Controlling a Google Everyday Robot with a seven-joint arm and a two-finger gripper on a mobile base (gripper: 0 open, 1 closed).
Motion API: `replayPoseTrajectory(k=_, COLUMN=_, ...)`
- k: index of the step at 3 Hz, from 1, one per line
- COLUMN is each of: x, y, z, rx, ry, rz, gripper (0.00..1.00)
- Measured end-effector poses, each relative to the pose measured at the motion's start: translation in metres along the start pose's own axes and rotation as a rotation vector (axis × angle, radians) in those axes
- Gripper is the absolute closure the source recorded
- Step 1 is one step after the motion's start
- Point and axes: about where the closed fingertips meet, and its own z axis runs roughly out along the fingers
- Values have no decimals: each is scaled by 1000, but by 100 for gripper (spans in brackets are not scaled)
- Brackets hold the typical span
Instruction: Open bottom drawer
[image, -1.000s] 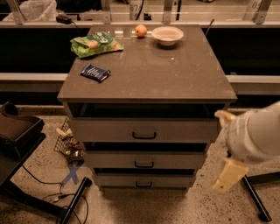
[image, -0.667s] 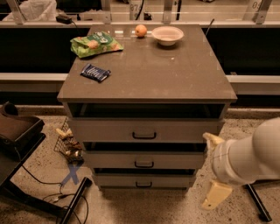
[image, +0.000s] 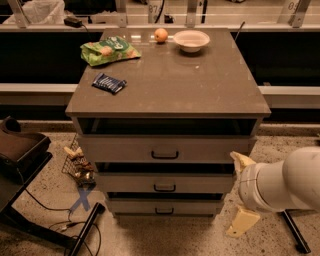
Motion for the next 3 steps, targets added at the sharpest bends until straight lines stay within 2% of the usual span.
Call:
replayPoseTrajectory(k=1, x=11, y=24, z=62, rx=-38, ry=-29, rz=-18, gripper=0)
replayPoseTrajectory(k=2, x=29, y=46, z=141, rx=-84, ry=-34, rz=-28, gripper=0)
replayPoseTrajectory(k=3, x=71, y=67, z=214, rx=-111, ry=29, rz=-34, gripper=0)
